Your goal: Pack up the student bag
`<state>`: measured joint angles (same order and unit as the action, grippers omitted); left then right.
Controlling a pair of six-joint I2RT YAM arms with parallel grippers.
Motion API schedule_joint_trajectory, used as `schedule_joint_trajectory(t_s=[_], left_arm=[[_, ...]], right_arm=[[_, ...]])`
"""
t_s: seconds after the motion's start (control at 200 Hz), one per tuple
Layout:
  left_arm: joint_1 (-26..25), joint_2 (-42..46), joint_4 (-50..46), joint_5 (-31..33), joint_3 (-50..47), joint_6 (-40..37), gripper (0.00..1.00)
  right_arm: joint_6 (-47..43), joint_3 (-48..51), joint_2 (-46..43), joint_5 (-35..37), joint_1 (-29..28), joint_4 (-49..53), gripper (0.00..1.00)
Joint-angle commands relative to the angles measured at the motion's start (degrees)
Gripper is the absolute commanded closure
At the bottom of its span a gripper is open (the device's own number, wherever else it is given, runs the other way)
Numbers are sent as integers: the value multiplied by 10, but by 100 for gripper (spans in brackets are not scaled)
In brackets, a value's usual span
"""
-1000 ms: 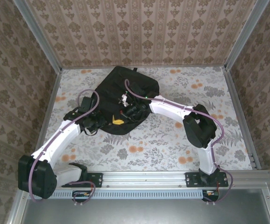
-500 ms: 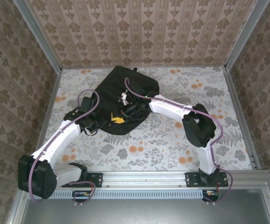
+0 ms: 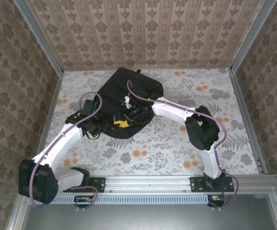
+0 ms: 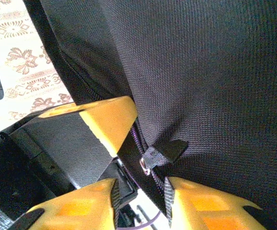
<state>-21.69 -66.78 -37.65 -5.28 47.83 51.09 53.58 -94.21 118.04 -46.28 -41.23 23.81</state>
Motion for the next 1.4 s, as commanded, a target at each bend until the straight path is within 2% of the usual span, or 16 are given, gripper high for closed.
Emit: schedule_joint_trajectory(t_s=[0.0,0.23,0.525,0.725,1.155,1.395], left_arm=[[-3,1,20,1,-3,-27,100],[-6,0,22,3,-11,-34,100],[-8,3,26,-1,-10,-36,100],[-8,4,27,-1,-14,-35,100],[-7,7,31,3,-18,-30,100],[-6,4,31,5,-17,-29,100]], right_arm=[[-62,-36,-12,49,15,50,63],[-135,-104,20,97,21,142,58],[-127,-139,69,83,13,139,48],[-115,-129,79,68,7,127,47],[-68,-63,56,6,-10,40,62],[-58,-34,40,-6,-10,12,65]])
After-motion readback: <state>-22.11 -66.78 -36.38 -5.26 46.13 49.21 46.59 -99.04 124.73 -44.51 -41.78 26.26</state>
